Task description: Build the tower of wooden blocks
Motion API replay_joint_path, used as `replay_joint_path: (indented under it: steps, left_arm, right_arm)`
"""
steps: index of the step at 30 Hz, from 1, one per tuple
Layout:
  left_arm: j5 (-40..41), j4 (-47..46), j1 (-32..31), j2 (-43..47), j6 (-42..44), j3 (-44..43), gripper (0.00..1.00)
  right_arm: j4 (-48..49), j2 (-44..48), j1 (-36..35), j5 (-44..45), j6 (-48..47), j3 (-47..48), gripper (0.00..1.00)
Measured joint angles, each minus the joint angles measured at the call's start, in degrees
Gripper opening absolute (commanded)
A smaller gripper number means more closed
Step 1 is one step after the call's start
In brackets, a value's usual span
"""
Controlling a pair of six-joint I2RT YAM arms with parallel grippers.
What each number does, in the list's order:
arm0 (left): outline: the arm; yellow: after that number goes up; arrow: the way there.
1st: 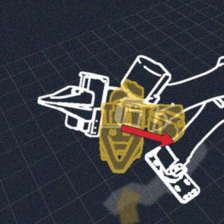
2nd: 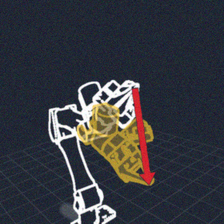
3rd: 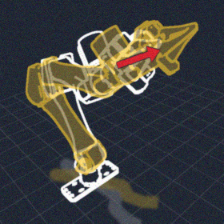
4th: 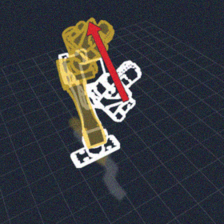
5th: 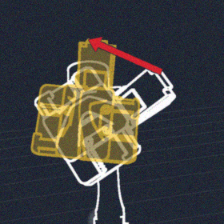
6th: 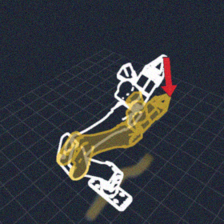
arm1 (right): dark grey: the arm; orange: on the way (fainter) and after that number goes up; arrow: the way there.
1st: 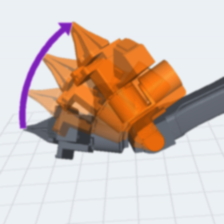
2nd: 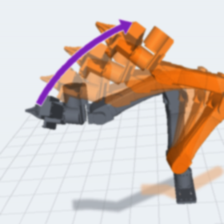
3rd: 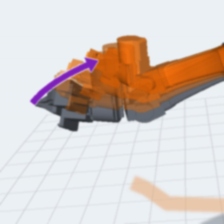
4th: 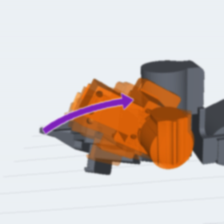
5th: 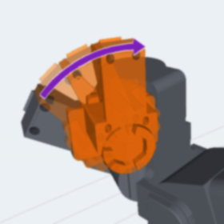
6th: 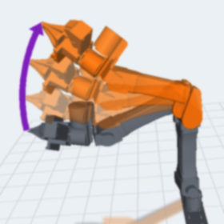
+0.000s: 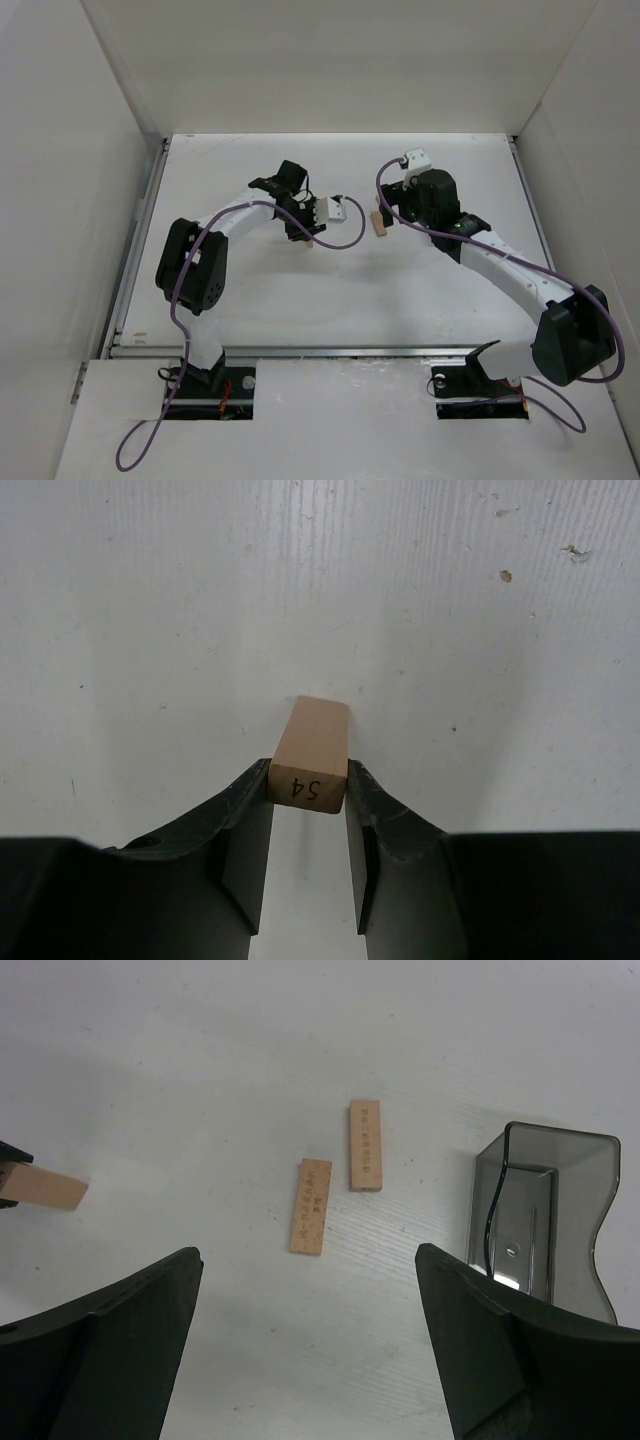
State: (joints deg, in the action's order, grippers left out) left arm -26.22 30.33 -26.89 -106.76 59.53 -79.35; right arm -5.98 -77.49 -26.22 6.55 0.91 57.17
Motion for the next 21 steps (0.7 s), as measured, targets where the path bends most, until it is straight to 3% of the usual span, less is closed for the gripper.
replay_joint_path:
  steps: [10,17,21]
  left_arm:
    - [-0.6,0.6,0.0,0.0,0.6,0.1,0.41]
    - [-1.2,0.8,0.2,0.0,0.0,0.1,0.41]
    - [-2.2,2.0,0.9,0.0,0.2,0.0,0.46]
  right_arm:
    - [0.0,-0.2,0.0,-0.2,0.0,0.0,0.93]
    - [0.0,-0.8,0.0,-0.6,0.0,0.0,0.93]
    - [0.0,-0.8,0.0,-1.1,0.0,0.0,0.93]
